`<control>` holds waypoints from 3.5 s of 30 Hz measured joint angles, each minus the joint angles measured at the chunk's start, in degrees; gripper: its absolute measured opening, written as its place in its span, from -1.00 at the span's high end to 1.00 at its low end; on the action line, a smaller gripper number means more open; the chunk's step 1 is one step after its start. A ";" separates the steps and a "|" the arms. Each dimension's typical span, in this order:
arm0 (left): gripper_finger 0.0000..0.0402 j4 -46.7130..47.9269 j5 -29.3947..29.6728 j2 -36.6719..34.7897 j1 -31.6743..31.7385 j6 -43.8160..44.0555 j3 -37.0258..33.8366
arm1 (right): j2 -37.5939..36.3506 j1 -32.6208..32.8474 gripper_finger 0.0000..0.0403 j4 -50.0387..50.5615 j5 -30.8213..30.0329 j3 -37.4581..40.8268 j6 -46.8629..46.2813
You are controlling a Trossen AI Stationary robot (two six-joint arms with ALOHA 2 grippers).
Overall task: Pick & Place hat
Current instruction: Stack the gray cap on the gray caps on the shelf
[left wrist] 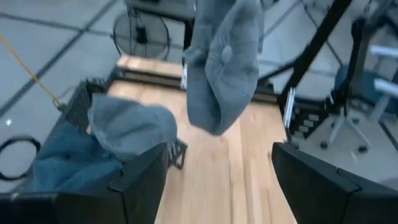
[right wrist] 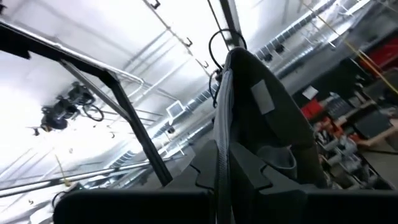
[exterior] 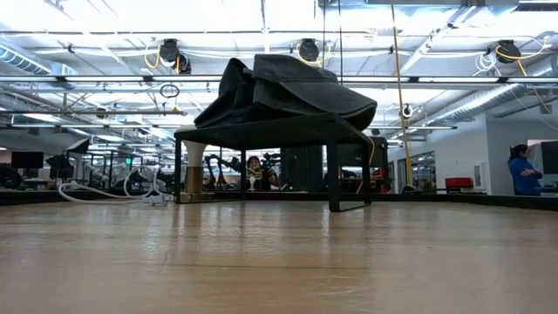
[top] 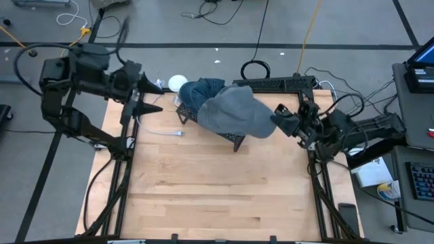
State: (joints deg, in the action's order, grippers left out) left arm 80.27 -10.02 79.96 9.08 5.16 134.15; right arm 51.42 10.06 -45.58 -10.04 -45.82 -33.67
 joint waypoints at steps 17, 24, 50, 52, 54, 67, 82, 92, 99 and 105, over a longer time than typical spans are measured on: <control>-0.38 -17.51 4.83 3.13 0.00 -3.45 0.00 | 7.71 -24.64 0.97 16.13 32.29 -19.91 -7.70; -0.47 -19.50 5.63 6.96 0.00 -5.96 -0.04 | 11.56 -29.21 0.97 16.31 39.29 -24.73 -9.93; 0.25 -20.35 5.02 8.60 0.00 -0.55 -0.02 | 11.34 -31.51 0.97 16.29 41.55 -24.83 -10.64; 0.37 -20.36 4.30 8.60 0.00 0.55 -0.02 | 11.34 -31.51 0.96 16.30 41.55 -24.83 -10.64; 0.52 -20.42 2.70 8.60 0.00 1.25 -0.02 | 11.34 -31.51 0.95 16.30 41.57 -24.83 -10.62; 0.89 -26.34 -4.53 8.53 0.56 7.49 -0.02 | 10.14 -31.51 0.81 30.31 41.57 -24.83 -1.57; 0.89 -31.08 -20.11 8.44 8.22 26.85 0.00 | 0.59 -30.86 0.09 58.05 36.47 -24.83 18.62; 0.89 -30.98 -20.22 8.44 12.14 36.83 0.00 | -5.73 -22.41 0.08 65.59 17.81 -24.81 29.05; 0.89 -30.84 -26.34 8.69 16.24 39.64 0.00 | -6.03 -18.32 0.11 66.02 16.02 -24.81 31.61; 0.89 -30.60 -33.59 12.43 18.09 41.44 -0.06 | -6.09 -16.92 0.16 66.02 16.06 -24.81 32.85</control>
State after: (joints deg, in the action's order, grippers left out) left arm 49.66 -43.61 92.39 27.17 46.60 134.09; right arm 45.33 -6.86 20.45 6.02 -70.63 -0.82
